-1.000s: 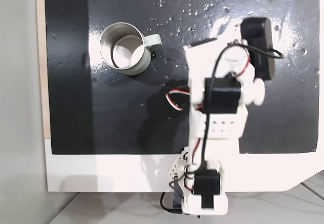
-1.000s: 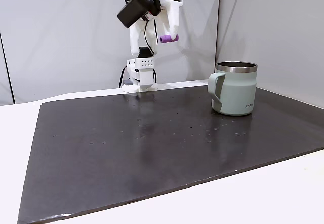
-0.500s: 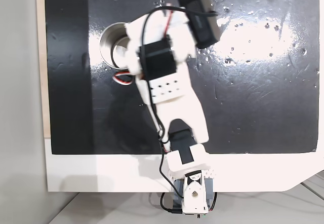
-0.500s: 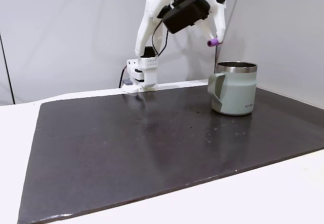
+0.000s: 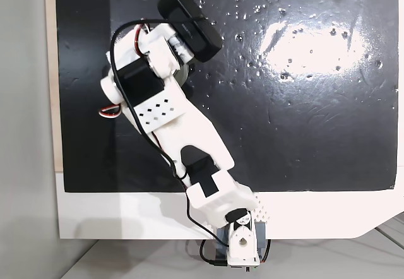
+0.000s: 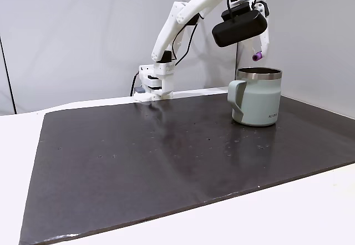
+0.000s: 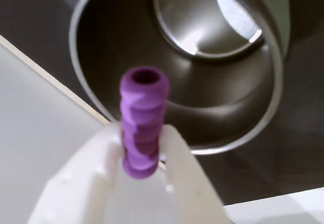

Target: Grasp a pengrip and put it in the cup.

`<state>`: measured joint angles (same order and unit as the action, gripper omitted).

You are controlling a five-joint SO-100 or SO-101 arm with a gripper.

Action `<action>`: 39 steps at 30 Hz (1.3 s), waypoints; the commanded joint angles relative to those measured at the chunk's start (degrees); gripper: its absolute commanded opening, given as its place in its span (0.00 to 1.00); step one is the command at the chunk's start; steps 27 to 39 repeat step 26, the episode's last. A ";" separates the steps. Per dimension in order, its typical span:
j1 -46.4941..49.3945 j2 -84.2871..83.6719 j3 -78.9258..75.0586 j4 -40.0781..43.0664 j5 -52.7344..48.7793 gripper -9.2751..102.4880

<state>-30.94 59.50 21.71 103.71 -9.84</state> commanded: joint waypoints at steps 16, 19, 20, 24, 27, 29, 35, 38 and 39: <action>1.32 1.93 -3.60 1.05 -0.97 0.31; 1.32 2.02 -3.60 1.05 -1.05 0.31; 1.32 2.02 -3.60 1.05 -1.14 0.31; 1.41 2.02 -3.52 1.14 -1.14 0.31; 1.41 2.02 -3.52 1.14 -1.14 0.31; 1.41 2.02 -3.52 1.14 -1.14 0.31; 1.41 2.02 -3.52 1.14 -1.14 0.31; 1.41 2.02 -3.52 1.14 -1.14 0.31; 1.41 2.02 -3.52 1.14 -1.14 0.31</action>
